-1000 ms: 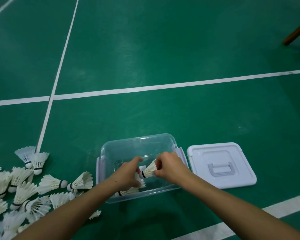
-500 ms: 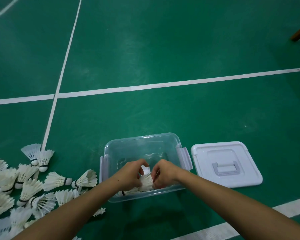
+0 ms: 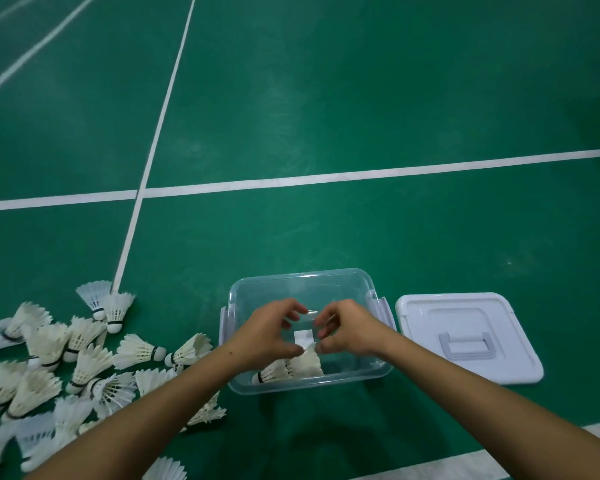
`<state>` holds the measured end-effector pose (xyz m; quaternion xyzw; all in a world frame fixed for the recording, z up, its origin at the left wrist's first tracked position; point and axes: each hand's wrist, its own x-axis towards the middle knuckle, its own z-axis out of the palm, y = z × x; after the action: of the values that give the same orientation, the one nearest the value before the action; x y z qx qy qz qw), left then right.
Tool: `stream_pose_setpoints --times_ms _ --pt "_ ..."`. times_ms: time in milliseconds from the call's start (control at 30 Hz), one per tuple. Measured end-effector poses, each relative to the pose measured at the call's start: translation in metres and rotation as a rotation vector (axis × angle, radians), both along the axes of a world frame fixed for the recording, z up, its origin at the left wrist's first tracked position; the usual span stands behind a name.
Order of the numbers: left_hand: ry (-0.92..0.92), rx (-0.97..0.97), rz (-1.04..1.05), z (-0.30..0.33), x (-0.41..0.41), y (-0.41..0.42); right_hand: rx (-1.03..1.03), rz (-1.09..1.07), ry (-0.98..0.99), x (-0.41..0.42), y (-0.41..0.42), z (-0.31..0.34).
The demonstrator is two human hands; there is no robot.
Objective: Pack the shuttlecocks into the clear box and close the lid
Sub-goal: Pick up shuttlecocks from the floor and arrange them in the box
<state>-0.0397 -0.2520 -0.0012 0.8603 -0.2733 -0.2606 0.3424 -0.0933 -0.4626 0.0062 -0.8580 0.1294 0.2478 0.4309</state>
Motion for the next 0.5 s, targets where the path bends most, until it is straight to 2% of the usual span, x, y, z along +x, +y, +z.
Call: stream_pose_setpoints --times_ms 100,200,367,500 --pt "-0.039 -0.188 0.101 0.041 -0.002 0.025 0.005 0.041 -0.129 0.004 0.007 0.037" --pt "-0.128 -0.273 0.208 0.082 -0.005 0.066 0.016 0.143 -0.240 0.016 0.031 0.083" --pt "-0.195 -0.258 0.449 0.116 -0.016 0.167 -0.065 0.485 -0.350 0.044 0.092 0.159" --pt "-0.181 -0.203 0.604 0.093 -0.019 0.234 -0.084 0.621 -0.413 0.068 0.151 0.170"
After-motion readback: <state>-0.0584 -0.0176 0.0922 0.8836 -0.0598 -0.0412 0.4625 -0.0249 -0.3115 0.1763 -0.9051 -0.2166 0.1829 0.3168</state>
